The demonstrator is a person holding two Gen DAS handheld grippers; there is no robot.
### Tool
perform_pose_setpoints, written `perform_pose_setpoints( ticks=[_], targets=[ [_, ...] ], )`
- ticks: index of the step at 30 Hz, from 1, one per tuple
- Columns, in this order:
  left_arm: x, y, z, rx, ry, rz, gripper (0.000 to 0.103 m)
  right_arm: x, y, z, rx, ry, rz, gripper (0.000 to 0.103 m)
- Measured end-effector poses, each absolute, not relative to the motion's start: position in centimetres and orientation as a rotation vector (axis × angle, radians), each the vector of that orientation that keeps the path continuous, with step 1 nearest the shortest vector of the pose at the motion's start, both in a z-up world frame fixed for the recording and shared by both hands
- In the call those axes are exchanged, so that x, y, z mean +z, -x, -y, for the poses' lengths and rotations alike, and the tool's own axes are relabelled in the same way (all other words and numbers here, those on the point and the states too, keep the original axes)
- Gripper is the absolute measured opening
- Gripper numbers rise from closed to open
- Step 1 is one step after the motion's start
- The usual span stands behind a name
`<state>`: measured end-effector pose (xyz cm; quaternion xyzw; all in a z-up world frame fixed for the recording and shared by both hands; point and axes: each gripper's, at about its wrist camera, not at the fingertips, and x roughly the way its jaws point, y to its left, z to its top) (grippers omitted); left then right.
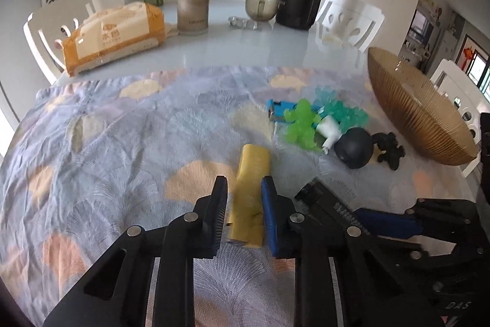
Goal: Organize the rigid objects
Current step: 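Carry the yellow tube and black box into the amber bowl and release both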
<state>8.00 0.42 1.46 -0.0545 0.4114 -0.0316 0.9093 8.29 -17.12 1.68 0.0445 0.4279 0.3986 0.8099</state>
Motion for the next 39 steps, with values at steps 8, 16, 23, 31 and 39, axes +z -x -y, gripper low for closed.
perform_pose_setpoints(
  ticks=[8,16,23,31,39],
  targets=[
    [1.0,-8.6,0.9,-0.037,0.026,-0.889,0.021,2.6,-8.4,18.6,0.796,-0.096,-0.873,0.024],
    [1.6,-7.9,-0.4,-0.073,0.106,-0.849,0.020,2.7,-9.6,20.6,0.807,-0.249,-0.881,0.024],
    [3.1,-6.3,0.8,-0.032,0.031,-0.727,0.021,5.1,-9.0,23.0,0.866,-0.382,-0.730,0.024],
    [5.6,-6.6,0.9,-0.088,0.117,-0.627,0.020,8.1,-7.5,27.4,0.773,-0.470,-0.505,0.024],
    [10.6,-9.5,7.9,-0.210,0.061,-0.557,0.021,8.4,-7.9,32.1,0.617,-0.570,-0.461,0.024]
  ],
)
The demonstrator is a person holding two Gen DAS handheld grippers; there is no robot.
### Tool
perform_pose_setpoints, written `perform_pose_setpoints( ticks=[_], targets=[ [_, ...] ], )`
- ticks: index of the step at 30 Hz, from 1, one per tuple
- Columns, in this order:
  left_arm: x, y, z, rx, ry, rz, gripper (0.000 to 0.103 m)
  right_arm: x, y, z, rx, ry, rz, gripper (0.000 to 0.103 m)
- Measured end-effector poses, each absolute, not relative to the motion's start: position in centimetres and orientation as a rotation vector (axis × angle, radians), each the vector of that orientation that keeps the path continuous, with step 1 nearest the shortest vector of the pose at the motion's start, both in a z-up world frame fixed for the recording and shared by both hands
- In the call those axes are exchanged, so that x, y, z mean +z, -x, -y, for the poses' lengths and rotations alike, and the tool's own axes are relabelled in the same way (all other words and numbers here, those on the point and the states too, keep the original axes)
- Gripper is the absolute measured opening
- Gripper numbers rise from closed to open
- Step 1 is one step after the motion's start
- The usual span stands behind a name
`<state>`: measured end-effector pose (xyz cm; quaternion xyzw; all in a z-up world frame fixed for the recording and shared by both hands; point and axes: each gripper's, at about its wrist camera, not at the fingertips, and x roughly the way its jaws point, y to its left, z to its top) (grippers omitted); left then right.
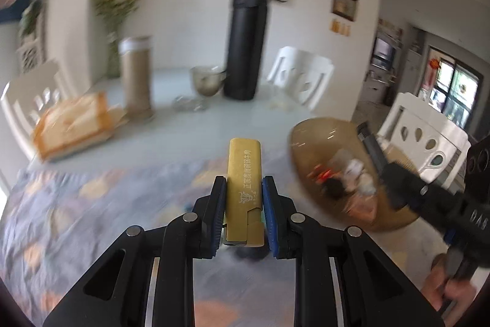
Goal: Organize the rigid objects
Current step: 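Carry the yellow tube and black box into the amber bowl and release both, then move both grippers back toward the green figure and black dragon figure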
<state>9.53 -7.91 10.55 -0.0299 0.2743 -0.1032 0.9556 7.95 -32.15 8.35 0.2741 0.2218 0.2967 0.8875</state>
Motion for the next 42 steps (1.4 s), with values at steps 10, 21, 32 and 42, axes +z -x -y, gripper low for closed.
perform_pose_setpoints(
  ticks=[10,21,32,42],
  targets=[
    [11.0,-14.1,16.5,-0.338,-0.001,-0.593,0.021,7.8,-8.9,38.1,0.412,-0.663,-0.439,0.024],
    [9.9,-15.4,16.1,-0.271,0.069,-0.606,0.091,7.8,-10.1,38.9,0.367,-0.678,-0.461,0.064],
    [10.3,-15.4,10.8,-0.175,0.090,-0.602,0.103,9.4,-9.4,36.3,0.455,-0.621,-0.446,0.092],
    [8.1,-15.4,2.7,-0.056,0.189,-0.669,0.103,11.3,-7.2,29.3,0.657,-0.381,-0.455,0.092]
  ],
)
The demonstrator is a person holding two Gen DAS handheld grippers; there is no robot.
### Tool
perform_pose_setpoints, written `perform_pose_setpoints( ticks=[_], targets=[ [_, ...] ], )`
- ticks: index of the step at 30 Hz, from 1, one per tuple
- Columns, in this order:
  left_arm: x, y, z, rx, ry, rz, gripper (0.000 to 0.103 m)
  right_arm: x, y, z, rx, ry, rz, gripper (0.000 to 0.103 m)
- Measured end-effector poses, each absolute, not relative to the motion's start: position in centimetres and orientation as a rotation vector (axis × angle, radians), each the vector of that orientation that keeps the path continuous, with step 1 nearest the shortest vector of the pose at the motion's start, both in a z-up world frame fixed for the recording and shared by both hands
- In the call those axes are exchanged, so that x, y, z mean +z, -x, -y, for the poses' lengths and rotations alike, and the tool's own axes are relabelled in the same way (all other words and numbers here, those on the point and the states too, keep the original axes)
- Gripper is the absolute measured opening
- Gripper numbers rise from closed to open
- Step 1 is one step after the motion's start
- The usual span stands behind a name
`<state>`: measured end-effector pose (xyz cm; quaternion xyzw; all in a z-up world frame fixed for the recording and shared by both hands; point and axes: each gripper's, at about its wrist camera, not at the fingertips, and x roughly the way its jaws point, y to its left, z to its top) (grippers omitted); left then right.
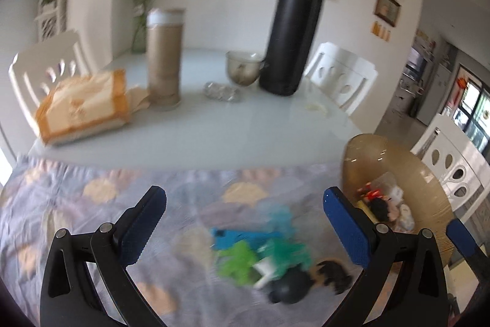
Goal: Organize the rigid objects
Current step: 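Move both grippers back toward the green figure and black dragon figure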
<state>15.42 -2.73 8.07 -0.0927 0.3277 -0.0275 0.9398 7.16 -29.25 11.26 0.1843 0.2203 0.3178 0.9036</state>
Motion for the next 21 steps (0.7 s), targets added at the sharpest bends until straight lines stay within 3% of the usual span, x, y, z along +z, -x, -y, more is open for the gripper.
perform_pose_setpoints(
  ticks=[12,21],
  targets=[
    [2.8,-14.7,1.6,-0.060,0.143,-0.837,0.103,6.1,-7.6,21.0,0.669,-0.011,-0.729,0.092],
    [0.9,-14.5,-0.3,-0.023,0.211,-0.879,0.103,2.4,-10.8,22.0,0.516,-0.043,-0.857,0.084]
  ],
)
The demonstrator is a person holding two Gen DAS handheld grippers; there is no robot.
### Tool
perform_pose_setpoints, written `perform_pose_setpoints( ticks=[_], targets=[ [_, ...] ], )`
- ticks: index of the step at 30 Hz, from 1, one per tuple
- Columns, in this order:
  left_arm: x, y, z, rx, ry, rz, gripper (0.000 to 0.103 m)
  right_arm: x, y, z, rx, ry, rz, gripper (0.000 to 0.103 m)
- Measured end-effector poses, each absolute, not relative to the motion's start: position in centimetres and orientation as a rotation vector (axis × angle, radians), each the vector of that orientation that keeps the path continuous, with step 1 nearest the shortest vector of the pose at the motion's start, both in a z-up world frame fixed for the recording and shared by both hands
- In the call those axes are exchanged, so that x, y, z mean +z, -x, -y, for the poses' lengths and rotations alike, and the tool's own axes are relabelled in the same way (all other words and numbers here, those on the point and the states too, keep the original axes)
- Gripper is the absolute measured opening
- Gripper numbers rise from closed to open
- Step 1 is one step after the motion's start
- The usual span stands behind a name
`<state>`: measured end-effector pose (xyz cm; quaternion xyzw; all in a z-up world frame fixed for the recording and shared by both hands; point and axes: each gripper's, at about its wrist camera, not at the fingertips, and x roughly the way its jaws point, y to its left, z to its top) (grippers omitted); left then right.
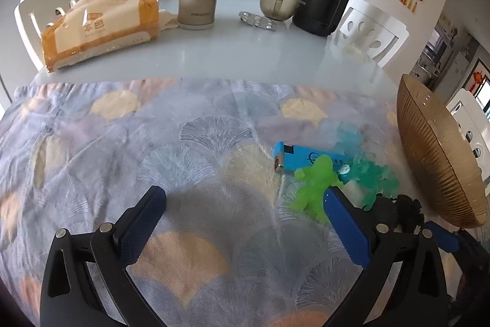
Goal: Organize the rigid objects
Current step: 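Move both grippers back toward the green figure and black dragon figure, then grasp the green translucent figure with the left gripper while the right gripper grasps the black dragon figure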
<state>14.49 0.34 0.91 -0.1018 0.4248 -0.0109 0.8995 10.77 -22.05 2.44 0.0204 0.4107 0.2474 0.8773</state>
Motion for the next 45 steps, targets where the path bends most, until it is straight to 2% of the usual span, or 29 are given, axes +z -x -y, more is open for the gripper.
perform_pose_setpoints(
  ticks=[3,8,12,15,18,20,22,31,32,33,35,39,45],
  targets=[
    [0.9,-14.5,-0.1,-0.029,0.208,-0.881,0.103,1.8,-11.9,22.8,0.519,-0.124,-0.905,0.073],
    [0.8,-14.7,-0.2,-0.029,0.208,-0.883,0.103,1.6,-12.9,26.1,0.498,-0.352,-0.877,0.072],
    [0.9,-14.7,-0.2,-0.029,0.207,-0.883,0.103,1.8,-13.0,25.9,0.481,-0.320,-0.882,0.071],
    [0.9,-14.6,-0.2,-0.028,0.207,-0.883,0.103,2.0,-13.1,25.3,0.448,-0.277,-0.887,0.066],
    [0.9,-14.7,-0.2,-0.024,0.209,-0.883,0.103,1.9,-13.1,25.0,0.441,-0.271,-0.891,0.055],
    [0.9,-14.7,-0.2,-0.023,0.209,-0.883,0.103,1.6,-13.2,24.9,0.441,-0.273,-0.903,0.033],
    [0.9,-14.6,-0.2,-0.022,0.211,-0.883,0.103,1.6,-13.1,25.0,0.434,-0.269,-0.909,0.025],
    [1.0,-14.5,2.1,-0.077,0.129,-0.903,0.099,1.9,-12.3,23.9,0.445,-0.195,-0.900,0.024],
    [0.9,-14.7,2.1,-0.060,0.119,-0.906,0.092,1.9,-12.4,23.9,0.443,-0.192,-0.901,0.024],
    [1.1,-14.7,2.2,-0.020,0.098,-0.903,0.067,1.9,-12.4,23.9,0.445,-0.193,-0.903,0.024],
    [1.3,-14.6,2.1,-0.024,0.100,-0.885,0.038,1.8,-12.6,24.0,0.443,-0.200,-0.909,0.024],
    [1.4,-14.4,1.1,-0.039,0.158,-0.874,0.028,1.7,-12.6,24.0,0.447,-0.202,-0.913,0.024],
    [1.4,-14.2,0.7,-0.036,0.191,-0.869,0.027,2.1,-11.5,23.0,0.405,-0.085,-0.908,0.024]
  ],
)
